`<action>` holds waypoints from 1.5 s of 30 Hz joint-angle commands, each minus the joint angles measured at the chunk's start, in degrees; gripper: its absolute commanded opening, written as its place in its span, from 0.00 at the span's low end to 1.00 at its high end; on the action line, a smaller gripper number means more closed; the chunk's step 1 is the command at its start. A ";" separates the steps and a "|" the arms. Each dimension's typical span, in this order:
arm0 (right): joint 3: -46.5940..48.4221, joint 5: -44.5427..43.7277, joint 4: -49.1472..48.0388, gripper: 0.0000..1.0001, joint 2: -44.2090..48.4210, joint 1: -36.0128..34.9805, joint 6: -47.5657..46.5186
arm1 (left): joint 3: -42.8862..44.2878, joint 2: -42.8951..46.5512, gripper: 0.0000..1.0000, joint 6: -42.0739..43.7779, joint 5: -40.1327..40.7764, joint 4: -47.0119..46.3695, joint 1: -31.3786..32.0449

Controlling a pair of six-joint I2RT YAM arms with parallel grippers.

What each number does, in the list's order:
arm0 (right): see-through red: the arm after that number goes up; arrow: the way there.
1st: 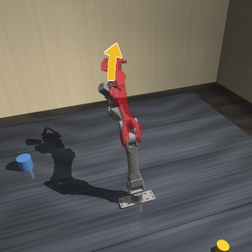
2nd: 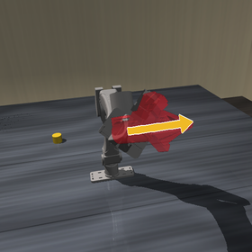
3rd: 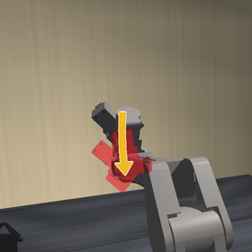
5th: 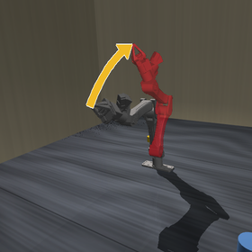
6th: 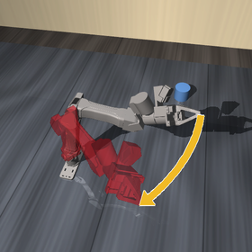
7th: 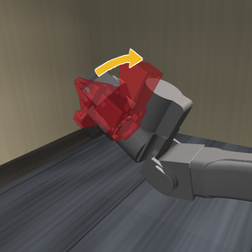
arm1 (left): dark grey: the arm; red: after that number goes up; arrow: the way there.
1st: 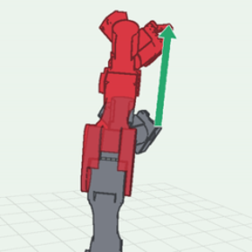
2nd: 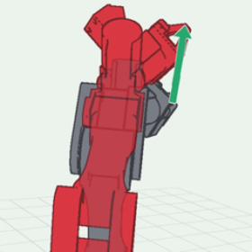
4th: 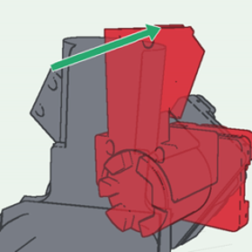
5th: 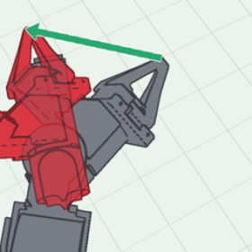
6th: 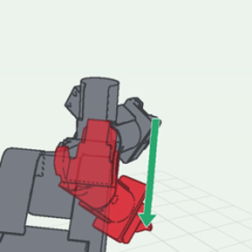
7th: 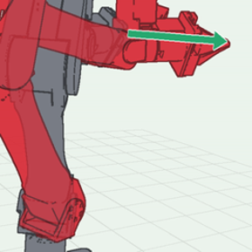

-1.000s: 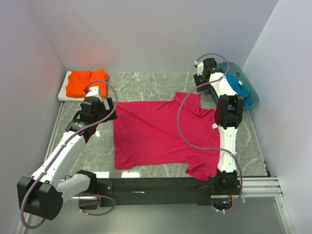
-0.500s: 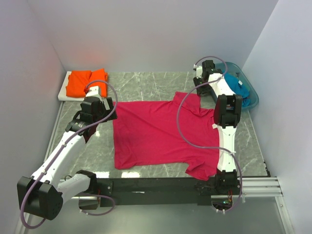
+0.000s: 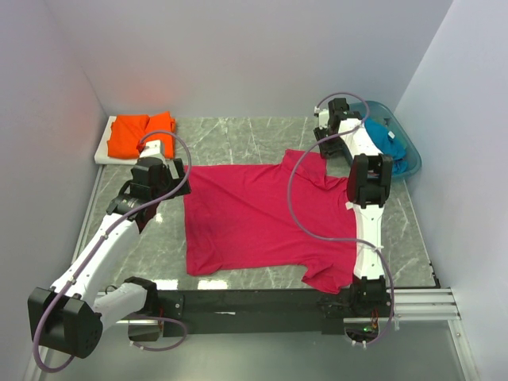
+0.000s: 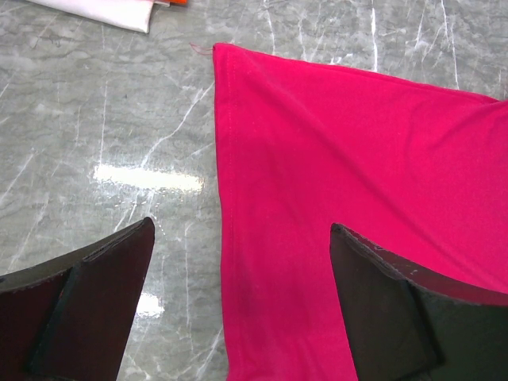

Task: Fold and stack the t-shirts
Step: Flatten the tshirt out

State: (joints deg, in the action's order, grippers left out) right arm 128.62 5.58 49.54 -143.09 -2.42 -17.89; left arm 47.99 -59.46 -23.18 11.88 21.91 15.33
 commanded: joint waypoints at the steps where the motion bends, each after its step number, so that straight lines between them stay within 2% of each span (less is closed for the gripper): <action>1: 3.74 1.62 2.22 0.42 -2.10 0.13 -0.83 | 0.44 0.14 0.98 0.94 0.43 -0.64 -0.22; 12: 7.35 2.15 5.04 0.41 -4.31 0.13 -1.88 | 0.35 -0.39 0.98 0.77 0.78 -0.47 -0.22; 31: 8.40 3.64 6.09 0.32 -4.74 0.30 -2.68 | 0.44 -0.92 0.98 0.68 1.13 -0.38 -0.22; 34: 8.76 3.91 6.36 0.26 -4.92 0.22 -2.76 | 0.44 -0.92 0.98 0.59 1.13 -0.47 -0.22; 36: 8.49 4.17 6.19 0.19 -4.66 0.31 -2.85 | 0.35 -1.01 0.98 0.68 1.13 -0.47 -0.22; 38: 7.36 4.43 5.57 0.00 -4.22 0.39 -2.94 | 0.35 -1.18 0.98 0.50 1.04 -0.47 -0.22; 45: 0.94 7.59 0.22 0.00 1.57 0.48 -3.73 | 0.18 -1.88 0.97 -1.07 -1.06 -1.60 -0.48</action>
State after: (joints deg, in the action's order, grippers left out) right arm 131.87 10.83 51.90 -145.12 -2.24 -20.91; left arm 47.99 -60.99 -23.40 11.81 21.91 15.29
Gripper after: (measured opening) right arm 0.009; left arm 0.975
